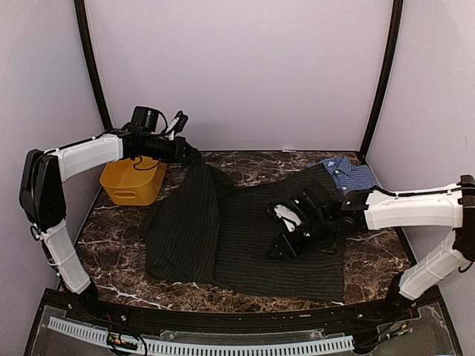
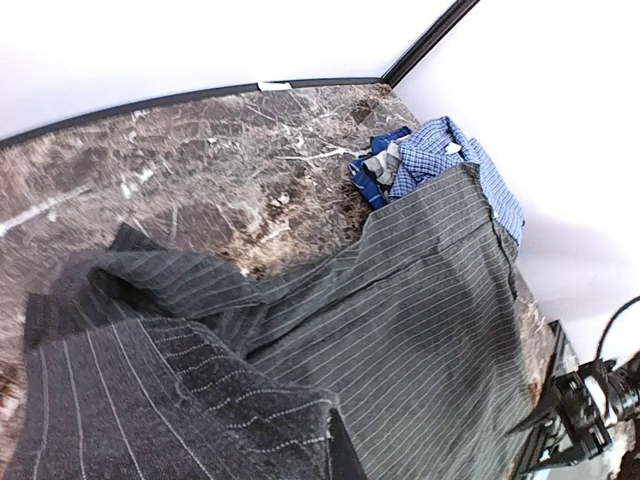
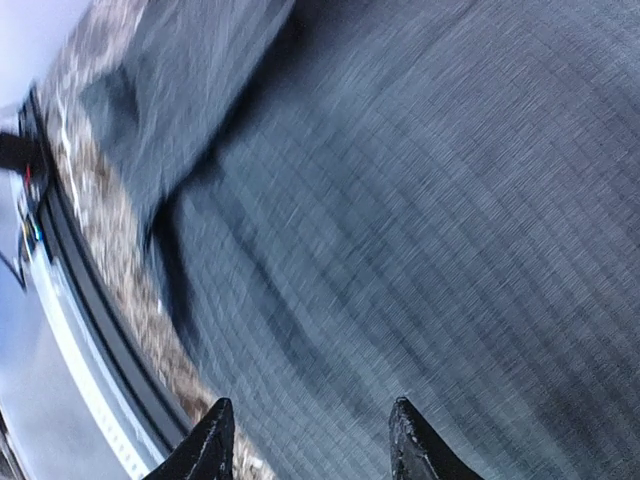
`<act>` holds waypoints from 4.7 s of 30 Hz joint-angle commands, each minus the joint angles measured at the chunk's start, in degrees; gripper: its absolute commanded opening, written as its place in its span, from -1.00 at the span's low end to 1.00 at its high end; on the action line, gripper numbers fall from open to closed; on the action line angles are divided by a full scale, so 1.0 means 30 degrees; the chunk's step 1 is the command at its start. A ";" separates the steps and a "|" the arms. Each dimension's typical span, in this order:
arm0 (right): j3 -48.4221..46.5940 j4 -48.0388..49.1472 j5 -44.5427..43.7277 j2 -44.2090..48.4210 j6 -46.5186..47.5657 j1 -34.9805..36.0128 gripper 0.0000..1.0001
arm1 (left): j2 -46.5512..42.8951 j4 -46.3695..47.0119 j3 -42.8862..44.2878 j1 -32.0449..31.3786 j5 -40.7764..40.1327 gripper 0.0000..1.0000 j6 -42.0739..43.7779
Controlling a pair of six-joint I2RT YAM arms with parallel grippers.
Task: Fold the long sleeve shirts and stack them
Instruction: Pick up the sleeve from the center of the board, then pick up the corner of the shirt from the corner of the board, then fold the flattened shirt at the center of the board, then fold the sleeve at the center of the board.
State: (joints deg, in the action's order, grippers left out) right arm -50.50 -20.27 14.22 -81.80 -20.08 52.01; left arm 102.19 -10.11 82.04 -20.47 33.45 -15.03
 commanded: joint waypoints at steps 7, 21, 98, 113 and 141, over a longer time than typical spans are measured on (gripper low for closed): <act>0.0105 -0.4954 -0.3213 0.0133 0.0853 0.4610 0.00 | -0.0871 -0.6643 0.4426 0.1761 0.0297 -1.00 0.3136; -0.1282 -0.5844 -0.7099 -0.2247 0.0442 0.6143 0.14 | -0.0107 -0.8819 0.8699 0.2813 0.0768 -1.00 0.3520; -0.6814 -1.2027 -1.3914 -0.6335 0.1637 -0.1860 -0.41 | 0.0850 -0.9140 0.9978 0.5739 0.0270 -1.00 0.3808; -0.3749 -0.7910 -0.9566 -0.4521 0.0991 -0.2084 -0.50 | 0.0568 -0.6942 0.8540 0.5033 0.2372 -1.00 0.3185; -0.2169 -0.4560 -0.6282 -0.1028 0.0233 -0.4685 -0.41 | -0.5640 -0.1379 -0.4011 -0.5190 0.0226 -0.99 0.7193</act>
State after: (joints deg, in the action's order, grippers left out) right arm -58.67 -36.93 -8.54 -88.86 -17.69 40.95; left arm 89.34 -20.53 76.20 -31.42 39.44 5.65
